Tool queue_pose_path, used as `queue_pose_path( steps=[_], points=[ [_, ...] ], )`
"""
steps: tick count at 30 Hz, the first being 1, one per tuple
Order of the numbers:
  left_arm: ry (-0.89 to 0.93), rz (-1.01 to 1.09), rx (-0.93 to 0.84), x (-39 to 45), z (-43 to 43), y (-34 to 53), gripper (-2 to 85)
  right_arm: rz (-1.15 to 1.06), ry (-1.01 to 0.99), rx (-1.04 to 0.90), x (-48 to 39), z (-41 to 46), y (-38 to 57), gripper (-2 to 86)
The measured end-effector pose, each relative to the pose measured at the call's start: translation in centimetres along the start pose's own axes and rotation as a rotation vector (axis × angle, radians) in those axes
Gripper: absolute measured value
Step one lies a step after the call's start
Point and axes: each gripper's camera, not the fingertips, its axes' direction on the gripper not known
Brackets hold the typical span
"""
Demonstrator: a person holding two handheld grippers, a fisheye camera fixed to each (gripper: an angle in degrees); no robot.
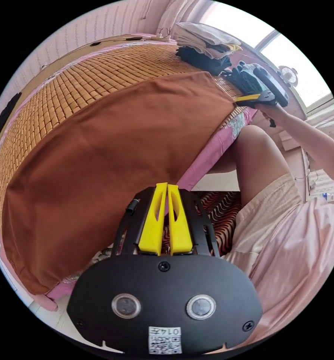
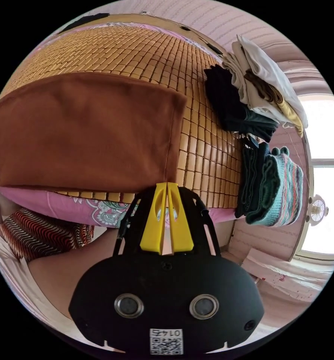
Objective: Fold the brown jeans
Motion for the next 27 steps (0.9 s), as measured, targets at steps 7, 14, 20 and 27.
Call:
queue_pose_path(
  steps=[7,14,20,27],
  points=[
    [-0.005,-0.255,0.112,-4.3,-7.2,5.8,-1.0,0.032,0.062,0.159,-4.1,-4.8,0.1,-0.9],
    [-0.189,-0.379,0.186,-6.9,-12.7,5.6,-0.8,-0.494,-0.429,0.32,-20.5,-11.8,-9.2,-1.0],
    [-0.401,-0.613,0.286,-13.3,-20.1,9.3,-0.8,-0.74,-0.338,0.318,-33.1,-15.6,-17.5,-1.0],
    [-0.415,-0.935,0.196,-23.5,-21.3,17.0,-1.0,-0.724,-0.203,0.189,-37.2,-13.5,-22.7,-1.0]
  ],
)
